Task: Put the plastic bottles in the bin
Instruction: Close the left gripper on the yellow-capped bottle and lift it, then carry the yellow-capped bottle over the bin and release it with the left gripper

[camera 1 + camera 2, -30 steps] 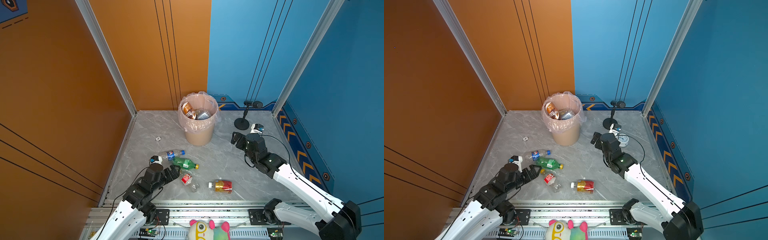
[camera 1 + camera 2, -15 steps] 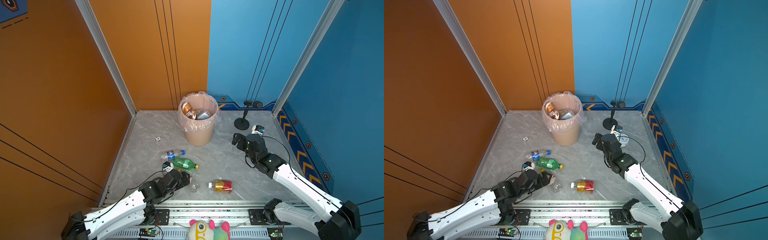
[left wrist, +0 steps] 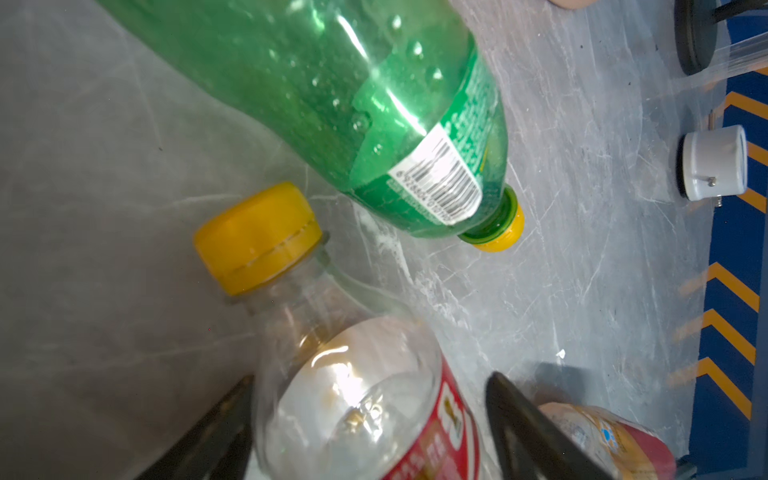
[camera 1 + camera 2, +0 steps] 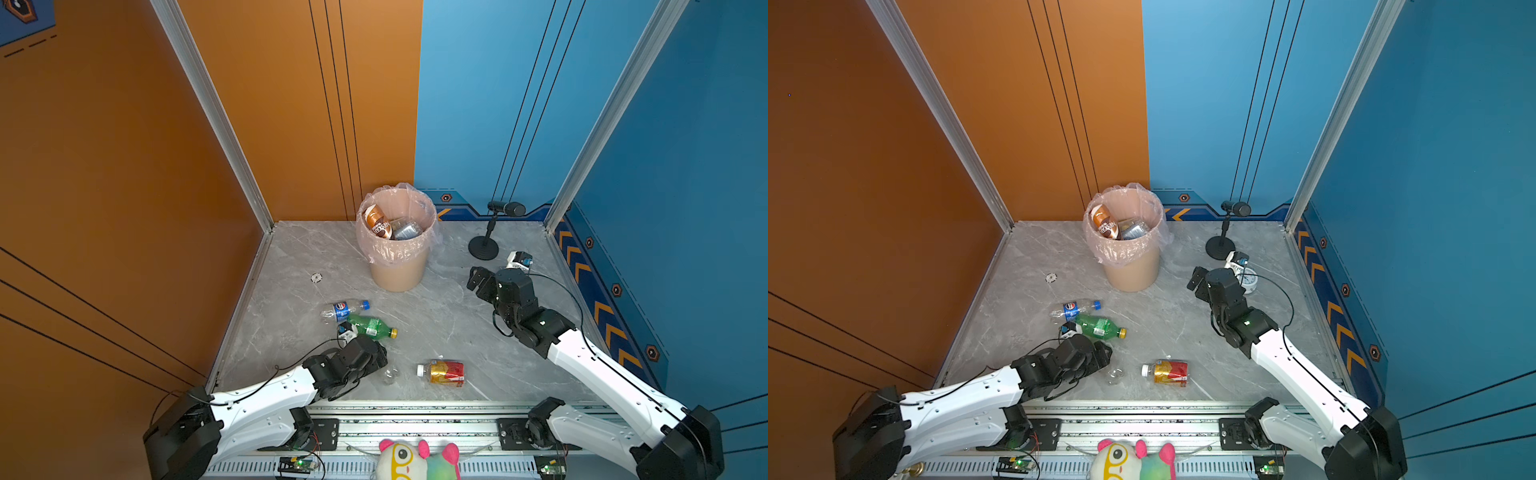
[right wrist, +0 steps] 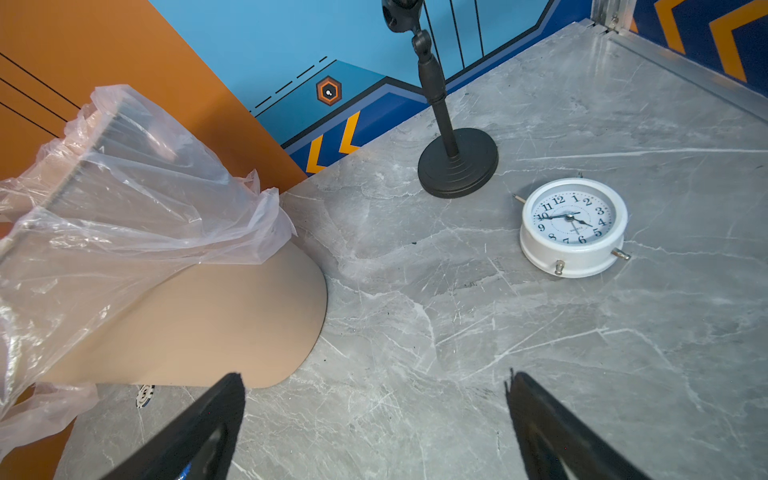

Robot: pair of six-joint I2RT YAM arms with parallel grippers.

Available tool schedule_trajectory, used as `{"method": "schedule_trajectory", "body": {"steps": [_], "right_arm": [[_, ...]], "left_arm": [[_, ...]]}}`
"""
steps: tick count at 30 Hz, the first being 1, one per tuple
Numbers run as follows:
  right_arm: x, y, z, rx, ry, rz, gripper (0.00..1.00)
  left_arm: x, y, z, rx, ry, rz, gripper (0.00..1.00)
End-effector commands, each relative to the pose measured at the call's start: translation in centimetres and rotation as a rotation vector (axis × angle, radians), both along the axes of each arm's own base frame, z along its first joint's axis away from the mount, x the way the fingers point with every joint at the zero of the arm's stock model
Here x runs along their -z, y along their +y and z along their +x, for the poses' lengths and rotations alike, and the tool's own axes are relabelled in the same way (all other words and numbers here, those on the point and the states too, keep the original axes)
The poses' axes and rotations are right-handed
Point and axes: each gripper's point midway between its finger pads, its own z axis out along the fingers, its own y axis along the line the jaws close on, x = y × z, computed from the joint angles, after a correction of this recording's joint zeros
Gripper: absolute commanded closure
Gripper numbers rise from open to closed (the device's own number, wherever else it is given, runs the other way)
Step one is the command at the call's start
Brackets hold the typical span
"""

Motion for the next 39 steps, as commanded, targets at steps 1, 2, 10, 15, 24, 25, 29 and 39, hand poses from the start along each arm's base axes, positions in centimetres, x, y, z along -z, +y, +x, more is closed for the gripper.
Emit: {"method": "schedule_trajectory", "body": {"steps": [1,2,10,15,24,25,29,39], "right_arm": [[0.3,-0.3,-0.2,0.003,0.003,0.018,0.00],[0.3,-0.3,-0.2,0.003,0.003,0.021,0.00],[0.5,-0.3,0.1,0.002,0.007,0.029,0.00],[0.7,0.1,0.4,-0.009,0.012,0.043,0.00],[0.7,0.2,0.5,-0.012,0.012,0.054,0.00],[0.7,0.2,0.5,-0.012,0.011,0.054,0.00],[0.6,0.2,0.5,-0.013,0.012,0.059,0.00],[1.0,-1.0,-0.9,0.012,0.008,0.062,0.00]], "left_arm": [[-0.8,-1.0,0.7,0.001,-0.014,-0.046,0.27],[-0.8,-1.0,0.7,0.002,-0.014,-0.049,0.30],[-1.9,-0.6,1.1,-0.014,-0.046,-0.066,0.43],[-4.1,-0.3,1.4,-0.009,-0.113,-0.104,0.43],[-12.3,2.2,3.0,0.010,-0.347,-0.100,0.42],[-13.4,2.4,3.5,0.014,-0.375,-0.105,0.42],[-18.7,2.8,5.9,0.042,-0.488,-0.096,0.42],[-31.2,1.2,12.0,0.117,-0.796,0.000,0.42]]}}
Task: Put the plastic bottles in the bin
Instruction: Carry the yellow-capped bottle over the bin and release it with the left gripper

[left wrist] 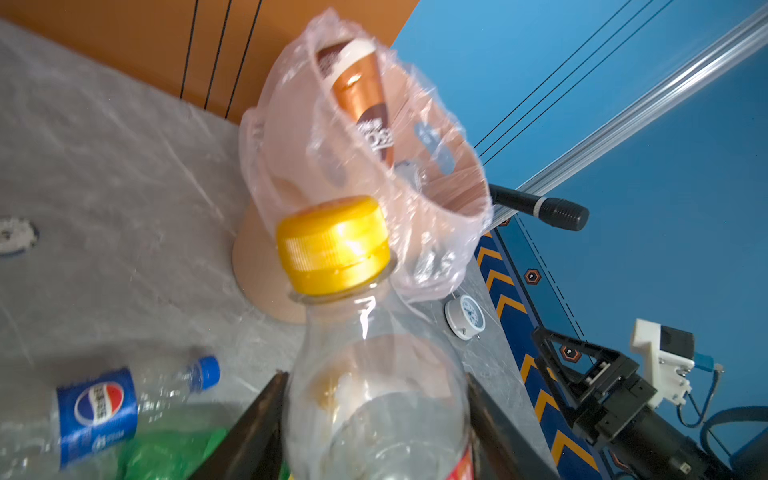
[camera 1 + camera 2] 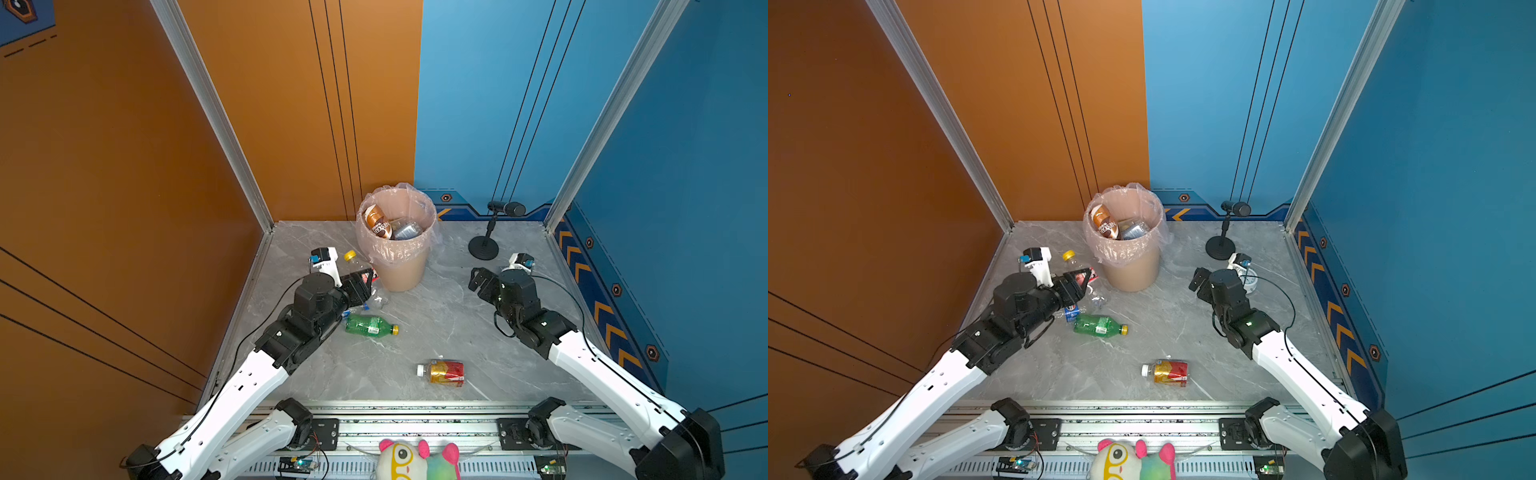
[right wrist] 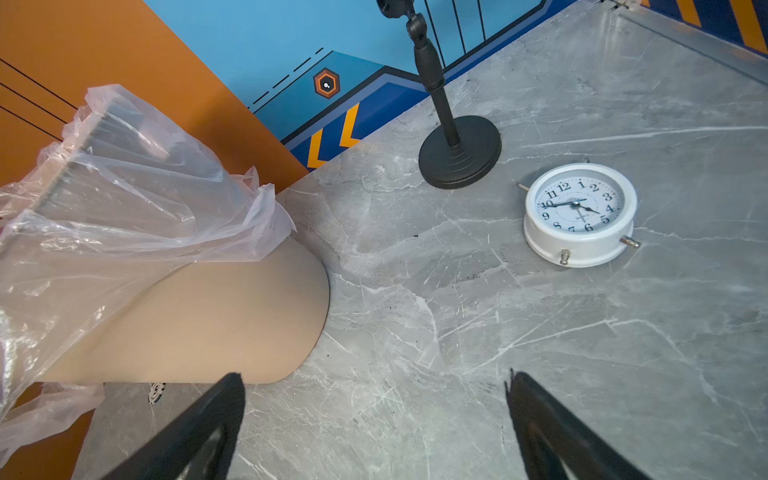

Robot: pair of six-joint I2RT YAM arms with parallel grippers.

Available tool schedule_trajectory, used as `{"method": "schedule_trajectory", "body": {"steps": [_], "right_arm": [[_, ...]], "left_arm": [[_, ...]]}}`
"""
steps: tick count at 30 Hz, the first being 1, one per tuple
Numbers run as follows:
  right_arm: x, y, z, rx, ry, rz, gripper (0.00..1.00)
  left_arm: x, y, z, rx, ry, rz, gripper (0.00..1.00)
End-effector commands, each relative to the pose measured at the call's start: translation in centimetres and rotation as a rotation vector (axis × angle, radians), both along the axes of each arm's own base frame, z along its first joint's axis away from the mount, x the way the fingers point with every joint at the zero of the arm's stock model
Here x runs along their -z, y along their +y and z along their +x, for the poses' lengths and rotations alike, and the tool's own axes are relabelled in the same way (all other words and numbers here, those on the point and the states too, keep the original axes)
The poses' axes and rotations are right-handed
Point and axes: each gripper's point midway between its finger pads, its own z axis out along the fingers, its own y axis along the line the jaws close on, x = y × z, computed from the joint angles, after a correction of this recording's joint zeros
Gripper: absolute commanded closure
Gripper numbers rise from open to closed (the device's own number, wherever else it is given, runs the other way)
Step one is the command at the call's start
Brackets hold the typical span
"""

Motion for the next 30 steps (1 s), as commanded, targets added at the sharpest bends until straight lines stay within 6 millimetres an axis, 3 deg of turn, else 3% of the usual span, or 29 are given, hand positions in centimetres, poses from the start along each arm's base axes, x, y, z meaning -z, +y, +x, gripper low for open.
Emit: {"method": "schedule_trajectory", "body": {"steps": [1,3,17,26,30], "right_arm": [[0.2,-0.8,-0.7,0.021,-0.004,0.018,0.00],[0.3,-1.1,-0.9,0.028,-0.004,0.019,0.00],[0.2,-2.3,-1.3,0.047,-0.002,0.022,0.00],[0.4,-3.1,-1.9,0.064,0.003,0.021,0.00],[0.2,-3.5,-2.1,0.070,-0.001,0.027,0.00]], "left_arm": [[-3.7,-1.1,1.4,0.054,-0.127,0.061,0.42],[-5.7,-1.8,2.4,0.067,-0.170,0.046,0.42],[-11.5,-5.5,8.7,0.141,-0.291,0.036,0.42],[-12.9,-8.4,15.1,0.184,-0.313,0.069,0.42],[-11.6,-9.6,18.0,0.215,-0.255,0.092,0.42]]}}
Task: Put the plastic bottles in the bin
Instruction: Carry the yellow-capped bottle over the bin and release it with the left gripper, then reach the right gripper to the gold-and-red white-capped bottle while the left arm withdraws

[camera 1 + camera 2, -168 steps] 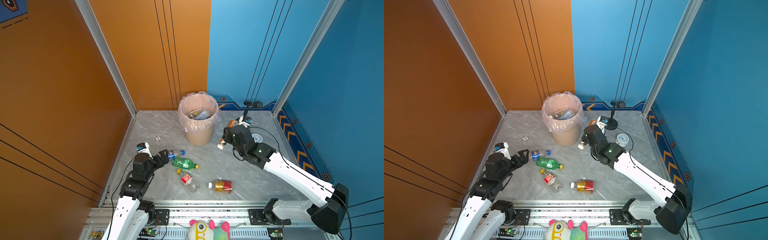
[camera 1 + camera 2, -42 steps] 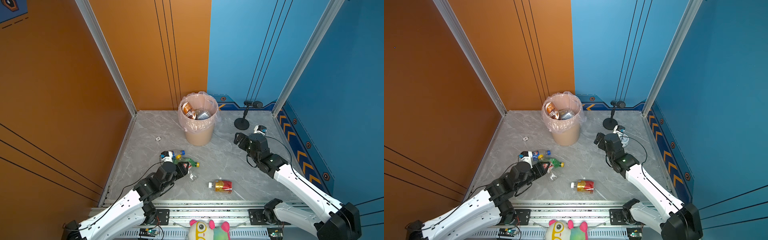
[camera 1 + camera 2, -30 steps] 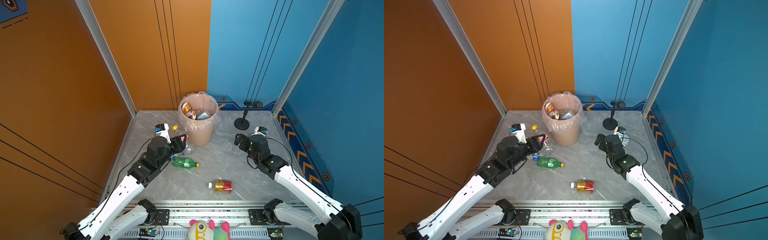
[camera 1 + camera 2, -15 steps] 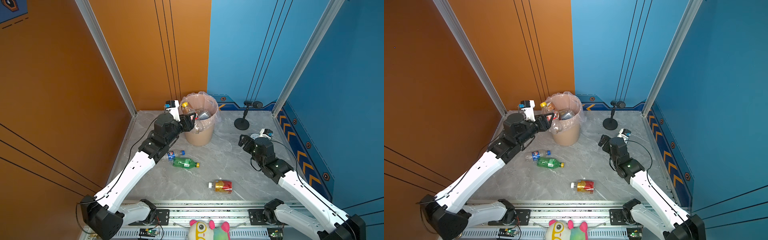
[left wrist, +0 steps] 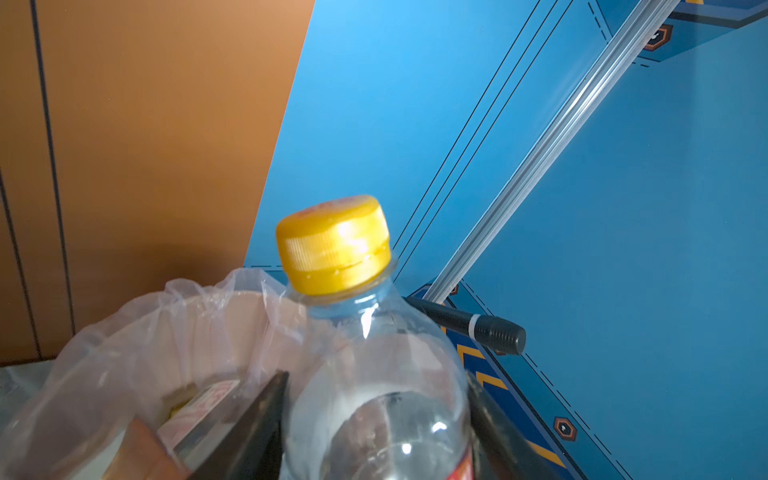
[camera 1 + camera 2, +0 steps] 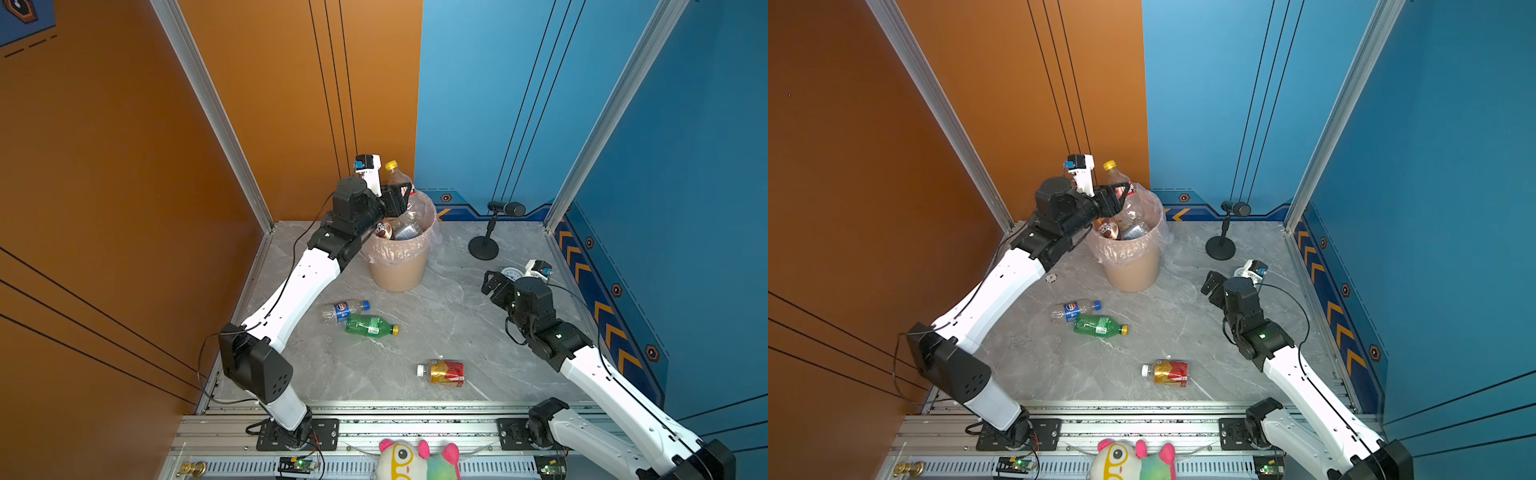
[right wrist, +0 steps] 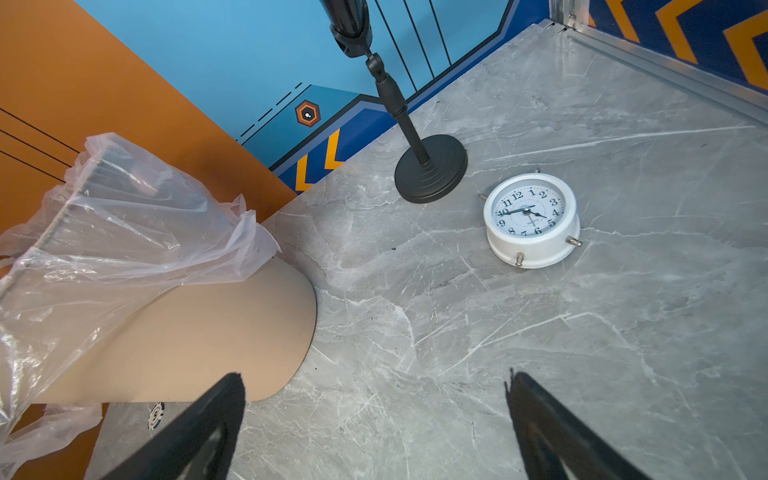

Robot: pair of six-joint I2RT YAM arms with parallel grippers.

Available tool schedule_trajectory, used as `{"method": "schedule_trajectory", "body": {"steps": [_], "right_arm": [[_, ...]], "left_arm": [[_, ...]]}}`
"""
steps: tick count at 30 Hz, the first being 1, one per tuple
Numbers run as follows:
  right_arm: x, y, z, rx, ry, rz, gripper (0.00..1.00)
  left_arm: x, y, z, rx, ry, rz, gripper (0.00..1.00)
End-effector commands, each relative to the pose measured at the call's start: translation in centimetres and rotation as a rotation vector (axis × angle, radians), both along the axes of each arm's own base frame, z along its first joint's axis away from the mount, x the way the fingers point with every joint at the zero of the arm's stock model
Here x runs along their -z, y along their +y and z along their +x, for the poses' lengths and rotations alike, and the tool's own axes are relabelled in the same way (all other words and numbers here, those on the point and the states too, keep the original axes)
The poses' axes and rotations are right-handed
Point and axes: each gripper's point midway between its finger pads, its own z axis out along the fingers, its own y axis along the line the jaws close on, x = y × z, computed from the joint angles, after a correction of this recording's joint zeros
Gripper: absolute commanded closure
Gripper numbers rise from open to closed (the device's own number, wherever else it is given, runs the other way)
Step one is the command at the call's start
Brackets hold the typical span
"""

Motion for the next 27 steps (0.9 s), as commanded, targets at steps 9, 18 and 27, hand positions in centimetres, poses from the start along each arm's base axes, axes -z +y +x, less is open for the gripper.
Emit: {"method": "schedule_trajectory", "body": {"steps": [9,18,27], "right_arm": [[0.9,-1.3,-1.2,0.014,0.034,0.005,0.00],[0.7,-1.4,-1.3,0.012,0.035,0.007,0.00],[2.0,-0.6,-1.4,-0.043,0.090,-0.004,0.00]], "left_arm": [[3.3,-1.5,3.4,0.061,0.099,0.040,0.00],[-2.9,1.0,0.4,0.051,-0.010,0.032,0.02],[0.2,8.6,-8.3,-0.156,-0.055,0.088,0.02]]}}
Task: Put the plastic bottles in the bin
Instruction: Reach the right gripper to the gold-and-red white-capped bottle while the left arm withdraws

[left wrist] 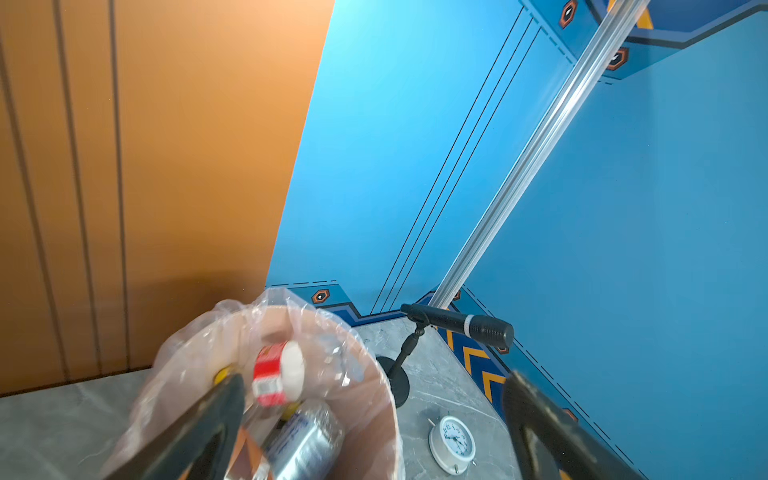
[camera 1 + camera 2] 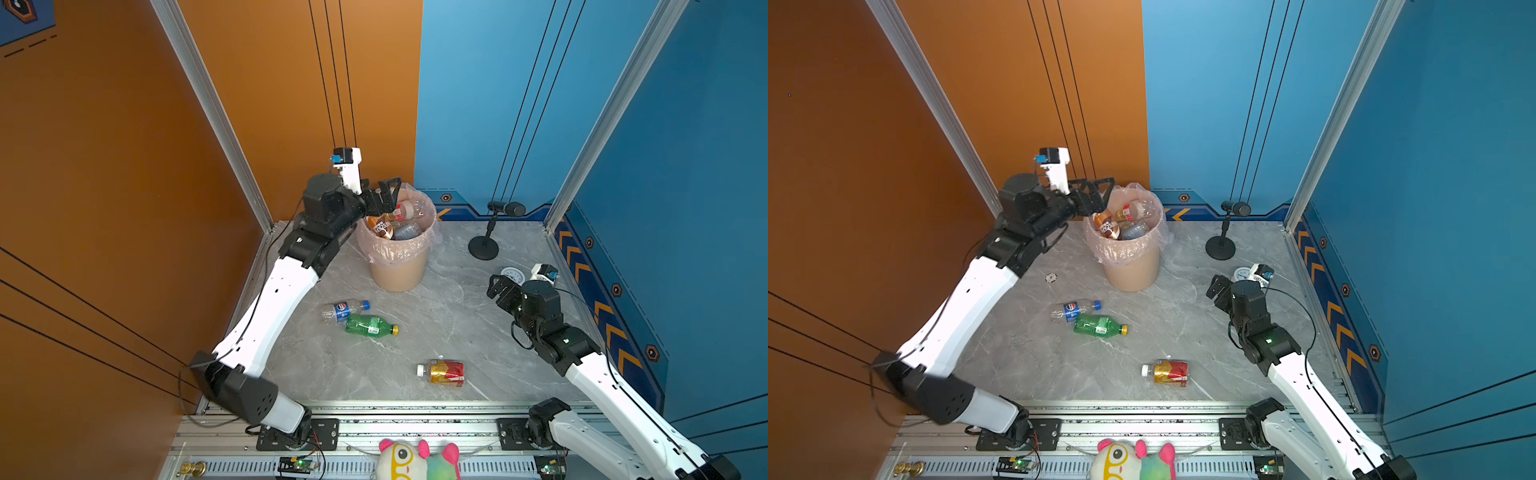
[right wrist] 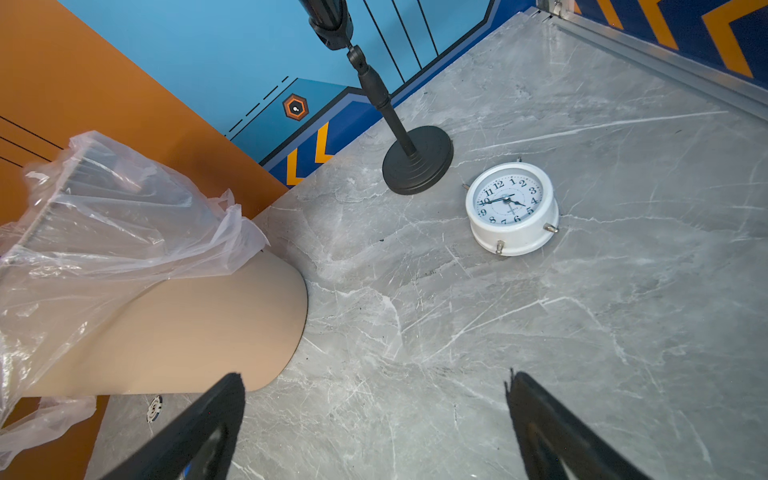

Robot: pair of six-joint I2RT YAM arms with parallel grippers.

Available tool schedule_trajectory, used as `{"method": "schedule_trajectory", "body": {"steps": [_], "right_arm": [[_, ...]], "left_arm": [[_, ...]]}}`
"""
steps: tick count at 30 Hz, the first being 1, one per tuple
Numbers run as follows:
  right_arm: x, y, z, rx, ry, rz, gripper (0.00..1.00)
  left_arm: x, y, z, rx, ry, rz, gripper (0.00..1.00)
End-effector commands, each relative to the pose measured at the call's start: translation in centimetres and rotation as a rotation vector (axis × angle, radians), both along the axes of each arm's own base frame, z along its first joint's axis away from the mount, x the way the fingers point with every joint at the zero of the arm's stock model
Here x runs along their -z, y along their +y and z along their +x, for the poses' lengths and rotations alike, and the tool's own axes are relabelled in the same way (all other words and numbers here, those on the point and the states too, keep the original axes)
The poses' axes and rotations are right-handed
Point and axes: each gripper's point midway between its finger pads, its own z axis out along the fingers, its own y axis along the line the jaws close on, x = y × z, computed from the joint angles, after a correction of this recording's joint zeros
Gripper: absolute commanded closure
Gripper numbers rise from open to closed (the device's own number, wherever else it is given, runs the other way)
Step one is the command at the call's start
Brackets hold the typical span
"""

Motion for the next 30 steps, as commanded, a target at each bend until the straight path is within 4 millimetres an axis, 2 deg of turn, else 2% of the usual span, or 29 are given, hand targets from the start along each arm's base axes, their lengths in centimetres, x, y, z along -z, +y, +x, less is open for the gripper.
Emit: {"method": "schedule_trajectory", "body": {"steps": [1,4,5,8,12,19,21,22,26,30], "right_arm": [[1.6,0.3,-0.5,-0.045,0.067,-0.028,0.00],[2.1,0.9,-0.8,-0.101,0.101,-0.054,0.00],[2.3,1.2,-1.0,-0.127,0.114,-0.065,0.00],[2.9,2.4,-1.4,-0.219,0.153,-0.092,0.00],[3.3,4.3,-2.3,-0.353,0.197,-0.114,0.00],[3.6,7.3,-4.8,-0.514,0.207,-0.200,0.00],[3.7,8.8,-6.0,-0.603,0.201,-0.235,0.00],[3.8,10.2,-6.9,-0.677,0.195,-0.250,0.00],[5.8,13.9,-10.5,-0.854,0.211,-0.358,0.00],[8.7,15.9,-13.6,-0.974,0.252,-0.456,0.00]], "left_arm": [[7.0,3.8,-2.0,-0.149,0.087,0.054,0.02],[15.0,7.4,-5.7,-0.258,0.207,0.055,0.02],[17.1,8.6,-6.9,-0.291,0.237,0.055,0.02],[19.9,11.0,-10.0,-0.351,0.276,0.051,0.02],[21.5,12.7,-11.9,-0.394,0.307,0.072,0.02],[22.6,12.6,-11.6,-0.393,0.337,0.046,0.02],[22.6,12.5,-11.5,-0.387,0.339,0.044,0.02],[22.6,12.4,-11.4,-0.386,0.340,0.045,0.02],[22.8,12.6,-11.5,-0.388,0.344,0.044,0.02],[23.1,12.7,-11.7,-0.390,0.346,0.034,0.02]]}}
